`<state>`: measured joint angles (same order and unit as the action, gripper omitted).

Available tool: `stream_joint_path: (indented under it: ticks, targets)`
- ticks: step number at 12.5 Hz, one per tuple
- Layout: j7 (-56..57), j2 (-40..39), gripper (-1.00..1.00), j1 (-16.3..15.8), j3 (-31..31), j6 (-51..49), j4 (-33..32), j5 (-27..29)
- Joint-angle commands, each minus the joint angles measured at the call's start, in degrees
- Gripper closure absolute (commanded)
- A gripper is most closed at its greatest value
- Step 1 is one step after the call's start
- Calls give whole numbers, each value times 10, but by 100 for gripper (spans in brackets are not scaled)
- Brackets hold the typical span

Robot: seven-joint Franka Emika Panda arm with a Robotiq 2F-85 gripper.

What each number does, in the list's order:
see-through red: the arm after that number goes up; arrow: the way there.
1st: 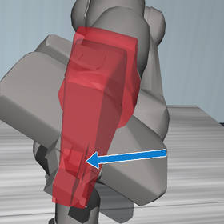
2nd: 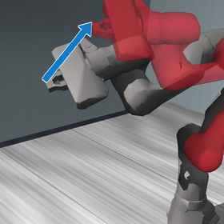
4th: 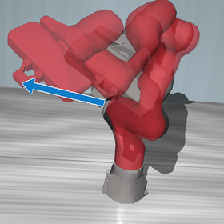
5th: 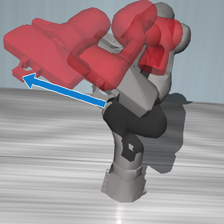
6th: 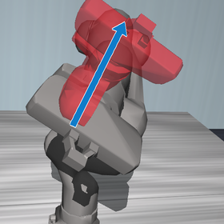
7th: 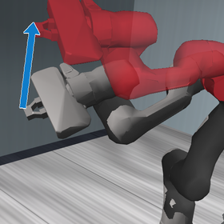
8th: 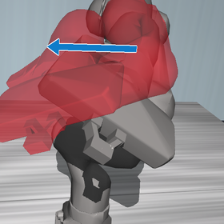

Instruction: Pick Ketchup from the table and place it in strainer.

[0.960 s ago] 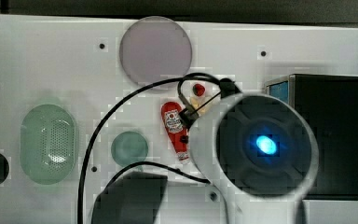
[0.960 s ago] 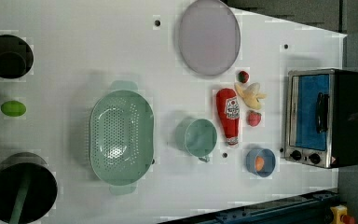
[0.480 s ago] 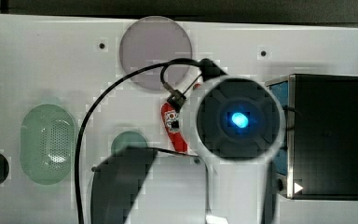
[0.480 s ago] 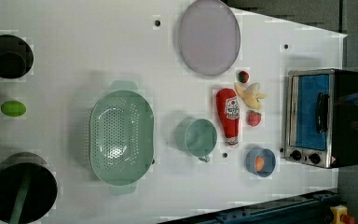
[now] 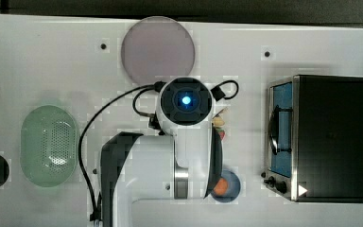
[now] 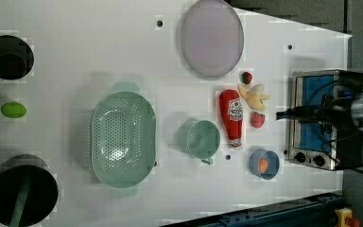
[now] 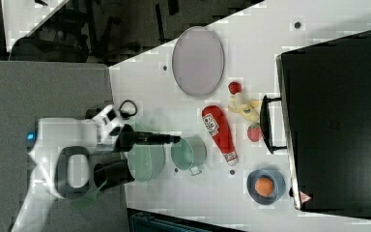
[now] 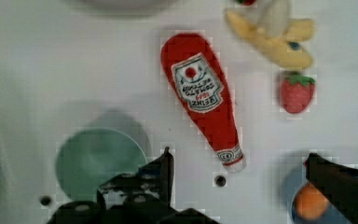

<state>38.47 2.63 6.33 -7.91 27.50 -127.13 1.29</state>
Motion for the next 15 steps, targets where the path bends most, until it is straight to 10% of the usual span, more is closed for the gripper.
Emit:
stream_joint_path:
  ticks: [1,15]
  targets:
    - [171,6,-100,8,5,77,-34,4]
    - [175,-211,-100,7,2,317,-78,-50]
